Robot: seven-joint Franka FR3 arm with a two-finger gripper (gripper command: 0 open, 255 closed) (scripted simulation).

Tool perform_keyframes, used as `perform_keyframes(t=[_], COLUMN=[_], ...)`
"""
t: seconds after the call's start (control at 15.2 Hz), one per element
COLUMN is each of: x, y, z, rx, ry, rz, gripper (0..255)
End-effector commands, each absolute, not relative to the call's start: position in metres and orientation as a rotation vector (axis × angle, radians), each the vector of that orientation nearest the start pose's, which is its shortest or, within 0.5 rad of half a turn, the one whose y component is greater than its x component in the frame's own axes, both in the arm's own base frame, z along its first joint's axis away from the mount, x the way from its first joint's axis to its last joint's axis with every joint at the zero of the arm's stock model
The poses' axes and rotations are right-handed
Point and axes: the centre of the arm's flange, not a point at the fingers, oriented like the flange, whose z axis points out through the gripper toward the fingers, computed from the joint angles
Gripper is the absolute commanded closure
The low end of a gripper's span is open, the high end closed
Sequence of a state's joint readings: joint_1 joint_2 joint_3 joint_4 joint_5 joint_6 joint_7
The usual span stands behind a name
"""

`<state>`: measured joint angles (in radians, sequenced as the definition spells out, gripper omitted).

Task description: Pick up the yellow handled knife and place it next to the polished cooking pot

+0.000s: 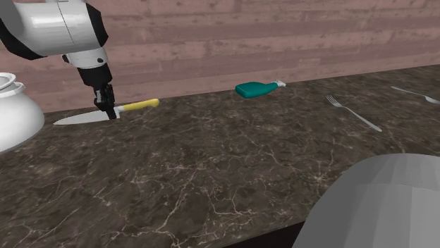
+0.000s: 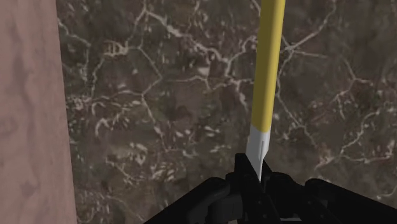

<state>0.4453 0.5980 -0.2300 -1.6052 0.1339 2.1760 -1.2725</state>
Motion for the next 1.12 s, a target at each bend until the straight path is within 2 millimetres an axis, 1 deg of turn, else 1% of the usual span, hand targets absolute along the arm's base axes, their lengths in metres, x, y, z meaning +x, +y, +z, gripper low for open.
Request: perform_keyframes(t=[0.0, 0.46, 0.53, 0.86, 1.06], x=[0.669, 0.669, 0.669, 0.669, 0.669], y=[0.173, 0.173, 0.173, 0.173, 0.174], z=[0.281, 0.281, 0.281, 0.281, 0.321], rx=[-2.361, -2.361, -2.361, -2.361, -2.361], ry=[-2.090, -2.090, -2.090, -2.090, -2.090], rz=[0.028, 0.028, 0.028, 0.028, 0.028], gripper=[255, 255, 0, 0, 0])
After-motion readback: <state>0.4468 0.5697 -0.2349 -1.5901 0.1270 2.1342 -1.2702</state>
